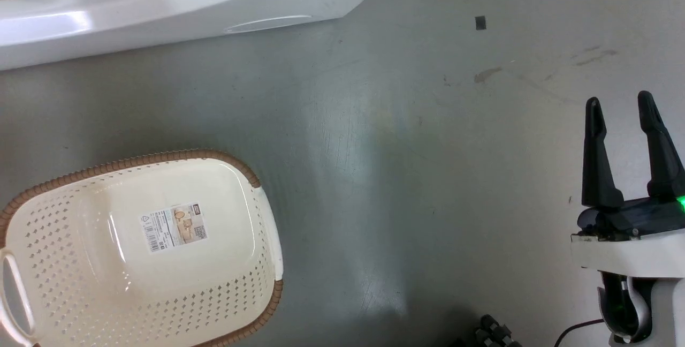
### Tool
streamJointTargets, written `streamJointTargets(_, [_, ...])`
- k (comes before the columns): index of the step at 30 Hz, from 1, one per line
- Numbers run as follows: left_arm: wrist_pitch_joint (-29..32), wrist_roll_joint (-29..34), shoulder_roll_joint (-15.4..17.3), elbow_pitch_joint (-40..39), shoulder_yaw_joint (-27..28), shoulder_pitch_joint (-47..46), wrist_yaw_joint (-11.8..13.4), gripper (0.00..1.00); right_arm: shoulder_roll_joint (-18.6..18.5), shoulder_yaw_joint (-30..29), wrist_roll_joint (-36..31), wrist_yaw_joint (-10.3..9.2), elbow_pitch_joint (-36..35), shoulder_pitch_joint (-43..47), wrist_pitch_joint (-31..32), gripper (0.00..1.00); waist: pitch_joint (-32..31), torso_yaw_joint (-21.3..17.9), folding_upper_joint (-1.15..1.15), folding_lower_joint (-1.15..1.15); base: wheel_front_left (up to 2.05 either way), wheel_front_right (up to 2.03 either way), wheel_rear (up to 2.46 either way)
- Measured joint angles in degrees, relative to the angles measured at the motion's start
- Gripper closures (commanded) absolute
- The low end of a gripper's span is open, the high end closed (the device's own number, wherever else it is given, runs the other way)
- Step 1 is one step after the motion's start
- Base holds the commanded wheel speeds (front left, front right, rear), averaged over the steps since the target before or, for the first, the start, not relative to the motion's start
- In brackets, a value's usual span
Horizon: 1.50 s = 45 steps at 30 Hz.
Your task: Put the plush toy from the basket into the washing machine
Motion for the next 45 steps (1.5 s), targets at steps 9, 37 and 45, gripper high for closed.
streamJointTargets(9, [-5.44,-3.45,-1.09,4.69,-3.88,4.09,-0.02,0.0,0.0,-0.69,-0.34,0.0,1.04,0.08,0.0,0.0,-5.03,1.22,0.0,0.0,0.0,0.0,0.0])
streamJointTargets(37, [-19.74,-11.4,-8.32,-36.0,6.15,55.64,11.5,0.0,0.0,-3.65,-5.16,0.0,0.78,11.88,0.0,0.0,-38.88,13.05,0.0,-0.02,0.0,0.0,0.0])
streamJointTargets(45, [-19.73,-4.85,-13.1,-49.58,10.39,72.76,15.89,0.0,0.0,-2.91,-5.0,0.0,0.51,14.82,0.0,0.0,-42.45,15.15,0.0,-0.03,0.0,0.0,0.0])
